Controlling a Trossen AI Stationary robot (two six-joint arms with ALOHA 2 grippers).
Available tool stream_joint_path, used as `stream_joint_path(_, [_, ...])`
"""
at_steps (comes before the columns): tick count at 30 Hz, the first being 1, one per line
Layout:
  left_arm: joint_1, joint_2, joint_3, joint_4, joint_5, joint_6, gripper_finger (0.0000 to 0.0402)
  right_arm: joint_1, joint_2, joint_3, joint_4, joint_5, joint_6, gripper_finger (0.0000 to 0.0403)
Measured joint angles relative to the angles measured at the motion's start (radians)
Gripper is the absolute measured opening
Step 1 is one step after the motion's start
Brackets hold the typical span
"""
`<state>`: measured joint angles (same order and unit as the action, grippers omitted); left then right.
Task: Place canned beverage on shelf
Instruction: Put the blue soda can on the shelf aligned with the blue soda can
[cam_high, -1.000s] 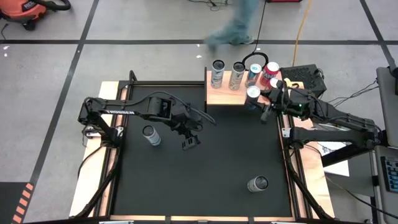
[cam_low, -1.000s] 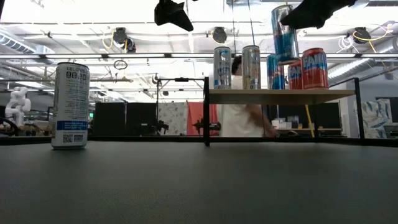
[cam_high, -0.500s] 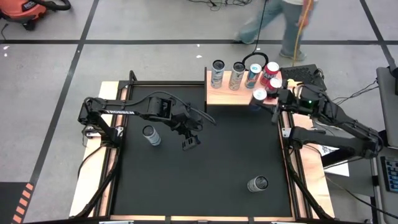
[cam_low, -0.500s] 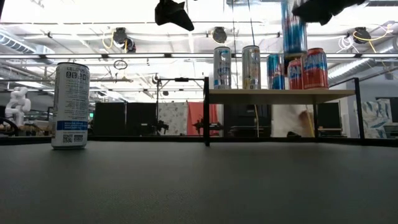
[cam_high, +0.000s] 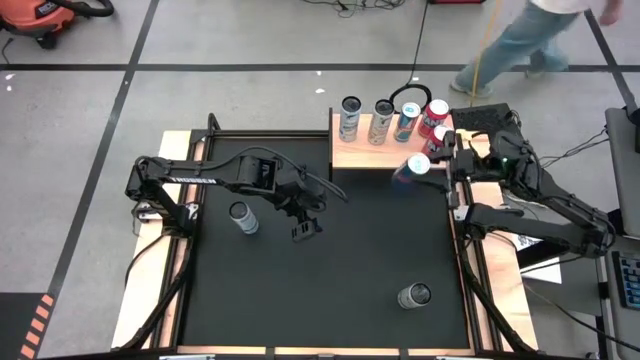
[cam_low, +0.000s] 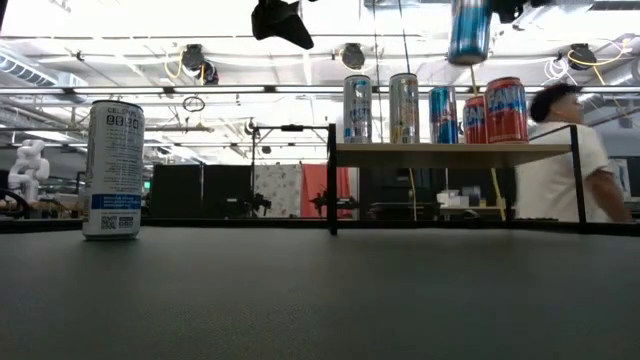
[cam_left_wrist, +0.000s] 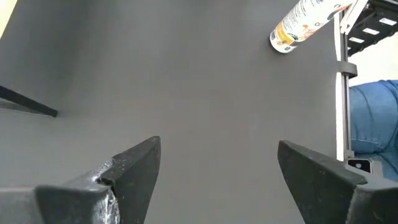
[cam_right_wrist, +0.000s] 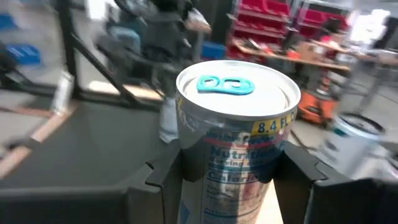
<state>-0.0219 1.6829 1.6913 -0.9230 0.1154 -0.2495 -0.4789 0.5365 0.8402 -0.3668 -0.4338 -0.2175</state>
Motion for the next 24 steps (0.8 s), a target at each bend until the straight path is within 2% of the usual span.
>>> stream_joint_path(5, [0.000,0.000,0.000,0.000,0.000,-0.005,0.0322,-0.054,0.017,0.000,-0.106,0.065,-0.074,0.0157])
stream_joint_path(8, [0.000,0.000,0.000,-0.001,0.000,-0.005,0.0322,-0.086,0.030,0.000,-0.134,0.068,-0.093,0.0157])
stream_joint_path(15, [0.000,0.000,-0.001,-0.002,0.000,-0.005,0.0322,-0.182,0.069,0.000,-0.126,0.066,-0.126,0.0157])
stream_joint_path(24, [0.000,0.000,-0.001,-0.002,0.000,-0.005,0.0322,-0.268,0.164,0.000,-0.041,0.067,-0.029,0.0158])
